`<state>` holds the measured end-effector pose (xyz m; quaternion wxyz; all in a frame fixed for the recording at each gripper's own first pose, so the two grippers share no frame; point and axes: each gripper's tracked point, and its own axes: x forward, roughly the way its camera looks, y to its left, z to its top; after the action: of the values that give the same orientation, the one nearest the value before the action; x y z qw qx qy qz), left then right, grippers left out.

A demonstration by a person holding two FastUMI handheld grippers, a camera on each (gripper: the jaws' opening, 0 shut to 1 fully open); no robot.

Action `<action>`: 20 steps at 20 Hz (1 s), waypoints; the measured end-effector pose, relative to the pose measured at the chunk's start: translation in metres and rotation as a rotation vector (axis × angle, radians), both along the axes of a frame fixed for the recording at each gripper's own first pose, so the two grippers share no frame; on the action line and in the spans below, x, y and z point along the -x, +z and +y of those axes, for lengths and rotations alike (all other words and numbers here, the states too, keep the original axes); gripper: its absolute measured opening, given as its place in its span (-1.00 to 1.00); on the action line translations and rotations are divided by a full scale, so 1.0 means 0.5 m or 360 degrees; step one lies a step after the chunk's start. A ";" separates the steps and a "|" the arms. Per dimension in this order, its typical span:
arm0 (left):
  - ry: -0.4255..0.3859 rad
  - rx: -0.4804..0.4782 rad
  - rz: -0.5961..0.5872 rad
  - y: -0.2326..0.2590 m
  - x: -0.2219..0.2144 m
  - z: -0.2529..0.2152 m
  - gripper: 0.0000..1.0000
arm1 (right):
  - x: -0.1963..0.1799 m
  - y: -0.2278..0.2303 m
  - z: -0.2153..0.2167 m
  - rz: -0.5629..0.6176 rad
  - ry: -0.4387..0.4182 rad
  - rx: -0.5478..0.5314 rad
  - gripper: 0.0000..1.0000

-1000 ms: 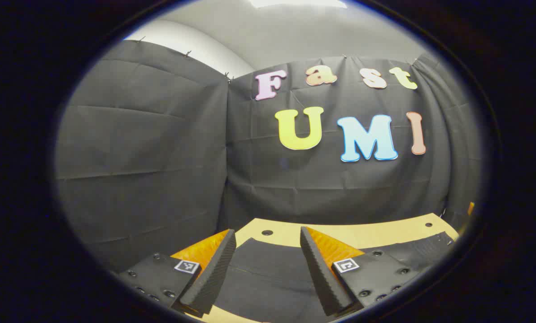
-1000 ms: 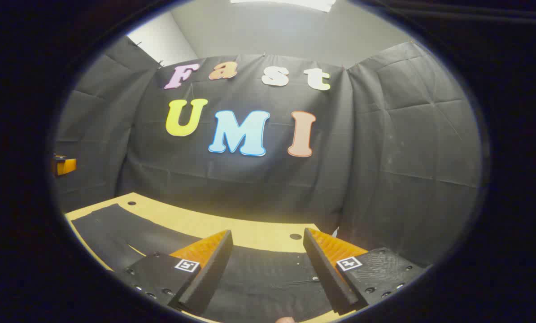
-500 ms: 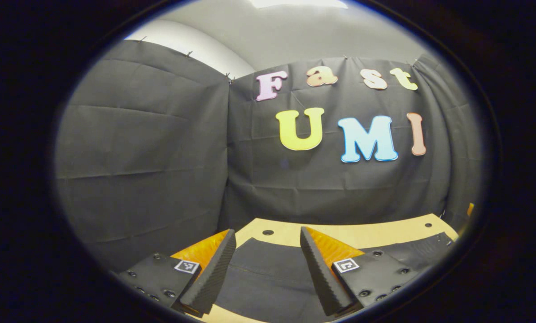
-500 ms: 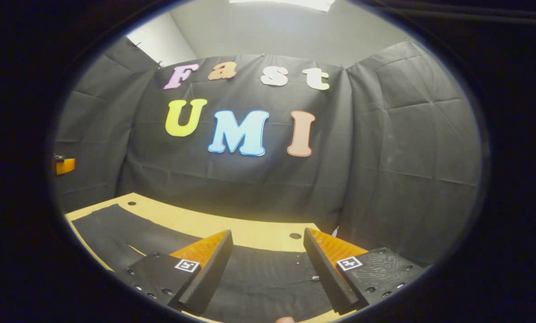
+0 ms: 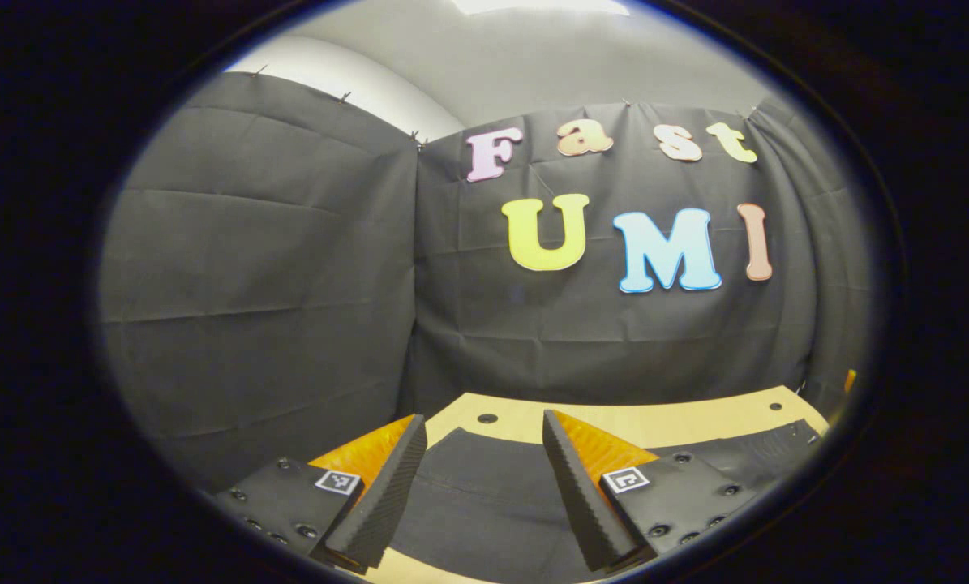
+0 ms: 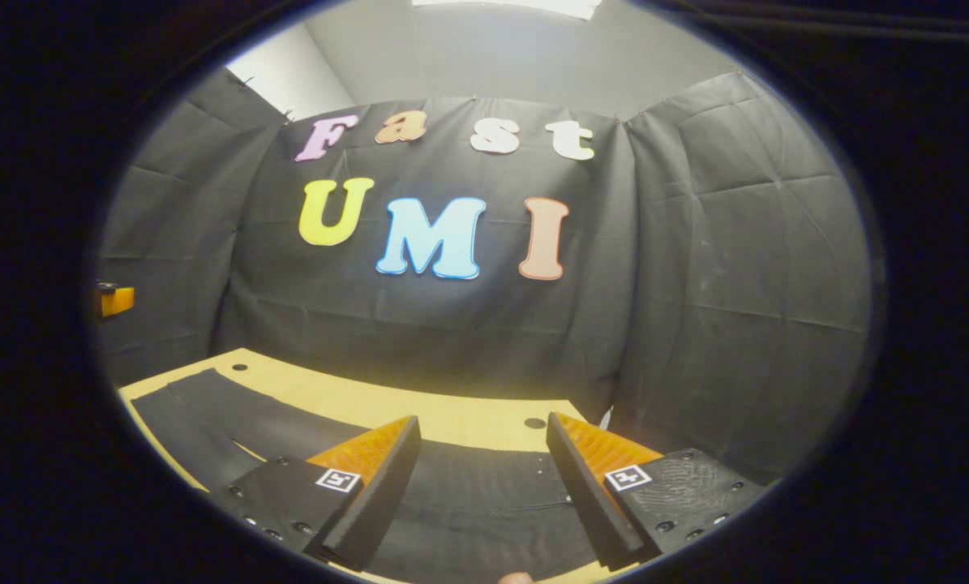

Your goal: Grasp the waist and the cuffs of the jeans and fold them to make the two legs overlap; first hold the waist and fold one-third of the jeans toward the cuffs, then hold the cuffs and fold the remaining one-third in the same direction to finish folding.

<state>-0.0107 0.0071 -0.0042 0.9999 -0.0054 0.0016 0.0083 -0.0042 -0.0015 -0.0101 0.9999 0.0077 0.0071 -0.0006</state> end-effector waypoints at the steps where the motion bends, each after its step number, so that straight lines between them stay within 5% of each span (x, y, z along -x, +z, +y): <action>1: 0.0001 0.0013 0.0005 -0.001 0.001 0.004 0.84 | 0.001 -0.005 -0.002 0.0010 -0.0007 -0.0007 0.89; 9: 0.0048 0.0254 0.0226 -0.098 -0.028 0.054 0.89 | 0.009 -0.089 -0.050 0.0239 -0.0182 -0.0032 0.89; 20: 0.0407 0.1386 0.0939 -0.440 -0.050 0.266 0.94 | 0.074 -0.330 -0.083 0.1018 -0.0364 -0.0752 0.92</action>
<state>0.0144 0.1400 -0.2240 0.8534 -0.4168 0.2849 0.1298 -0.0413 -0.0431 -0.1751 0.9115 0.2371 0.3166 -0.1125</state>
